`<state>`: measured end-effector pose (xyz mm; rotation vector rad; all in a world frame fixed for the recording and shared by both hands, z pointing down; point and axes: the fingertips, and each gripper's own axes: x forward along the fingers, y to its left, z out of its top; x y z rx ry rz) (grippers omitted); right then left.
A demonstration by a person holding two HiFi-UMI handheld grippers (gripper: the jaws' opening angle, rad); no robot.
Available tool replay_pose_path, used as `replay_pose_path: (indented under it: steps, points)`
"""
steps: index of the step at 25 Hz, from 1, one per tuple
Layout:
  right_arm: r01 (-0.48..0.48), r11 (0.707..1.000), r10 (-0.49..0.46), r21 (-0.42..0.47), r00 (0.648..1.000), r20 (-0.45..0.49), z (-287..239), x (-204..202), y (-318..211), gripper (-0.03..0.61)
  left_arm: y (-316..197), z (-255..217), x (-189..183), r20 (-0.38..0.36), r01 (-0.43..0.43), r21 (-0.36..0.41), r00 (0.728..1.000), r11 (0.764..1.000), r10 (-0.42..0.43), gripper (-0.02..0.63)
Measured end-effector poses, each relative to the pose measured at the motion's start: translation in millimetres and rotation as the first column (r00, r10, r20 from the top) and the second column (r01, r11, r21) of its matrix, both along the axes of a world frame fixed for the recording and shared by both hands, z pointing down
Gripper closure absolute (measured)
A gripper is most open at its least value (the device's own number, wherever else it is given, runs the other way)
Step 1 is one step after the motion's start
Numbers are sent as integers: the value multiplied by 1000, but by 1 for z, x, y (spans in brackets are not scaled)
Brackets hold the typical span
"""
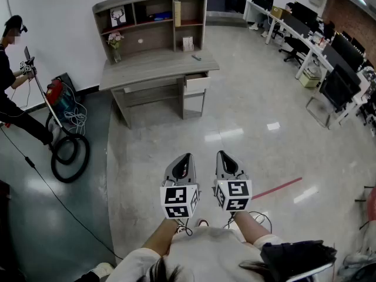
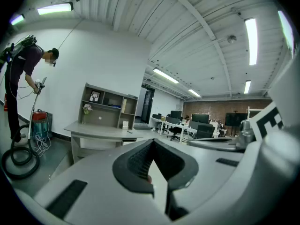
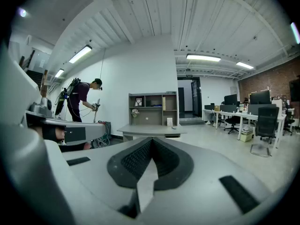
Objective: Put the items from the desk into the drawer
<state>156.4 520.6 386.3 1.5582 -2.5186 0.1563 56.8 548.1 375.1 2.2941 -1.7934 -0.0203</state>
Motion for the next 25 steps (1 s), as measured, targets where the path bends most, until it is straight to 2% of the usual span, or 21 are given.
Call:
replay_pose_path:
  steps: [15,25]
  points:
    - [13,1000,-13,5,1000,2,-1,-5,7,580,7,3,1,-8,-2,-8,1000,1000,2,615]
    - [-19,1000,19,1,1000,6,2,-23,4,578,6,5,-25,5,-14,-7,1000,1000,14,615]
